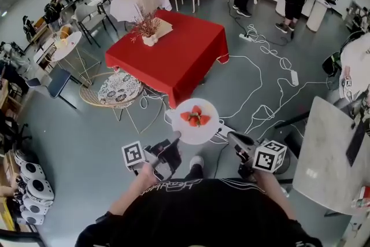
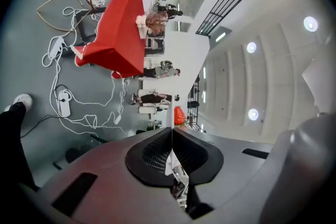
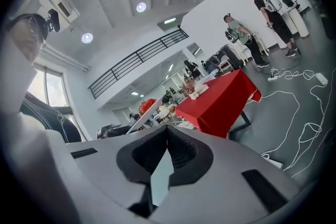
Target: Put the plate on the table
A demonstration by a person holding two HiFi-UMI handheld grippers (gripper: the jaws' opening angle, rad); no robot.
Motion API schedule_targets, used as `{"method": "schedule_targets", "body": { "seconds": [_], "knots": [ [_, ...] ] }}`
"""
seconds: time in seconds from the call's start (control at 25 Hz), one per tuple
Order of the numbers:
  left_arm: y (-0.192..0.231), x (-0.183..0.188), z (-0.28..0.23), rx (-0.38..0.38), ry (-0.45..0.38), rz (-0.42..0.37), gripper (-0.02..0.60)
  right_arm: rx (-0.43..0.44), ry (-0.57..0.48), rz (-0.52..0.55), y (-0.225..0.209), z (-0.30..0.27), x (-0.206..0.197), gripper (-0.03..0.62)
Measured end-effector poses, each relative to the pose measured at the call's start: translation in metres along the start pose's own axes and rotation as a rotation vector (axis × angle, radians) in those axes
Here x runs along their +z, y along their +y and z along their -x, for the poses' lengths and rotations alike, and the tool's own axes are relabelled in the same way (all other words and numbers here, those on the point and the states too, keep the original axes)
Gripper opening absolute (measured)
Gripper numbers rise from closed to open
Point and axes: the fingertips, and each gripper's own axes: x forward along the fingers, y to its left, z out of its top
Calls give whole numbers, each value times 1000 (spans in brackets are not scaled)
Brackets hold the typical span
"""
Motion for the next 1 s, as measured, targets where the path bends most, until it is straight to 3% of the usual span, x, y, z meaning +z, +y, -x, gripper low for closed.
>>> {"method": "schedule_targets", "body": {
  "seconds": [0.32,0.48,0.72,1.0],
  "knots": [
    [20,128,-67,9,11,-4,14,-32,17,-3,-70,-114,68,8],
    [24,172,-89,9,39,-32,14,-42,12,12,-87,-157,95,8],
    [30,204,-105,-15,23,-1,14,-72,12,32,-99,-175,114,8],
    [29,203,-108,-31,5,10,14,-79,25,33,-101,-167,117,8]
  ]
}}
